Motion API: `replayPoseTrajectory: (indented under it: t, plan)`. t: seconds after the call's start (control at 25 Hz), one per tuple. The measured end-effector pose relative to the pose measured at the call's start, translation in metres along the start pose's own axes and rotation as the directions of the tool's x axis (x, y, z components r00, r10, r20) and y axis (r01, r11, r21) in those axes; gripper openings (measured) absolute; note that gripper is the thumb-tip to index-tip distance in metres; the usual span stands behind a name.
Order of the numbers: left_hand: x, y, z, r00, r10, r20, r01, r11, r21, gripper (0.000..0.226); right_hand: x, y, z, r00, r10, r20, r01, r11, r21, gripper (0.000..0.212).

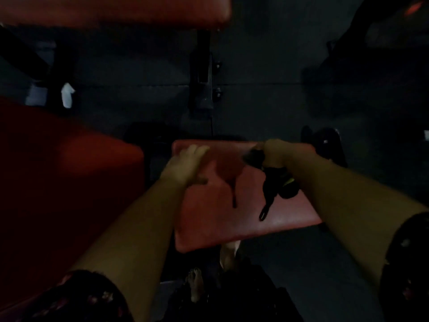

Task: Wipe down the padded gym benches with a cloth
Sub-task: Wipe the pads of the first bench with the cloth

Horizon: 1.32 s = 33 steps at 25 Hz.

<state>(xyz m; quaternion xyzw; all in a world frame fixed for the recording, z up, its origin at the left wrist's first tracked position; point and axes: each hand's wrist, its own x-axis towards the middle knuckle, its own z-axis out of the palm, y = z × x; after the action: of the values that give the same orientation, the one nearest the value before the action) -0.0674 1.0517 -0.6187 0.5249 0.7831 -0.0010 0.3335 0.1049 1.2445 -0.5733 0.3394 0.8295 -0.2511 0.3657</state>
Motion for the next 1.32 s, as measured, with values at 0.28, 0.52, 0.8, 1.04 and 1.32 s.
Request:
replayPoseTrajectory:
  t: [0.28, 0.52, 0.8, 1.04, 1.32]
  plan:
    - [-0.078, 0.035, -0.084, 0.992, 0.087, 0.091, -0.091, 0.995, 0.037, 0.085, -0.107, -0.036, -0.024, 0.99, 0.025, -0.139, -0.045, 0.989, -0.139, 0.064]
    - [-0.176, 0.038, -0.096, 0.995, -0.028, -0.095, 0.001, 0.961, -0.277, 0.078, -0.191, -0.074, -0.012, 0.959, 0.058, -0.276, -0.073, 0.996, -0.043, 0.06]
    - [-0.227, 0.051, -0.174, 0.997, 0.005, -0.079, -0.01, 0.998, -0.058, 0.074, -0.266, -0.095, -0.061, 0.943, 0.07, -0.326, -0.081, 0.997, -0.02, 0.044]
    - [-0.258, 0.067, -0.208, 0.991, 0.056, -0.123, -0.061, 0.998, -0.03, 0.069, -0.303, -0.123, -0.074, 0.932, 0.053, -0.358, -0.077, 0.996, -0.053, 0.041]
    - [-0.271, 0.08, -0.236, 0.985, 0.085, -0.147, -0.081, 0.996, 0.037, 0.073, -0.347, -0.121, -0.082, 0.881, 0.102, -0.463, -0.12, 0.993, -0.01, 0.042]
